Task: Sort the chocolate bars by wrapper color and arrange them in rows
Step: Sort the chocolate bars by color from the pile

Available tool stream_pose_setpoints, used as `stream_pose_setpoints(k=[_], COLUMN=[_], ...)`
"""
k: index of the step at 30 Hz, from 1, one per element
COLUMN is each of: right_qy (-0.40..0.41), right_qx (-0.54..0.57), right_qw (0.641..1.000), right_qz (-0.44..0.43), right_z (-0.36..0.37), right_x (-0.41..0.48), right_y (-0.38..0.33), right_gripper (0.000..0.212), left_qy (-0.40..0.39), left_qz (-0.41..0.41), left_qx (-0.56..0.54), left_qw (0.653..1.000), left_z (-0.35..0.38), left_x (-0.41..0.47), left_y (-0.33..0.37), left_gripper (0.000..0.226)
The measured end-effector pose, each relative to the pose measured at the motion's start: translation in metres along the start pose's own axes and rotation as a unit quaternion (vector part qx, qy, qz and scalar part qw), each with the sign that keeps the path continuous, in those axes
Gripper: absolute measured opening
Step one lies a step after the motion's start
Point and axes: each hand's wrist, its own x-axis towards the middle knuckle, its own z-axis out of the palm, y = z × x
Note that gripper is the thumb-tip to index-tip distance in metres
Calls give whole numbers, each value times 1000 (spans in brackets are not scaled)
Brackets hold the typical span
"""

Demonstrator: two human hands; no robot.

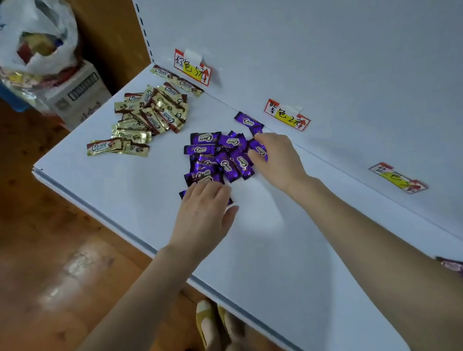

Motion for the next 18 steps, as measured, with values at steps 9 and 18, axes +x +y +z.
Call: stream_pose_setpoints(k=[9,18], right_qy=[12,46], right_qx=[3,7], right_qw=[997,977], right_qz=[81,210], right_z=[-26,-69], right_x=[-76,-179], right_y=[39,125], right_gripper=[41,40], left_qy=[-72,-114], left_qz=[81,182], left_qx=[10,-35], left_qw=[994,976], left_z=[-6,39], left_x=[-17,-15], left_y=[53,155], left_gripper=[29,22])
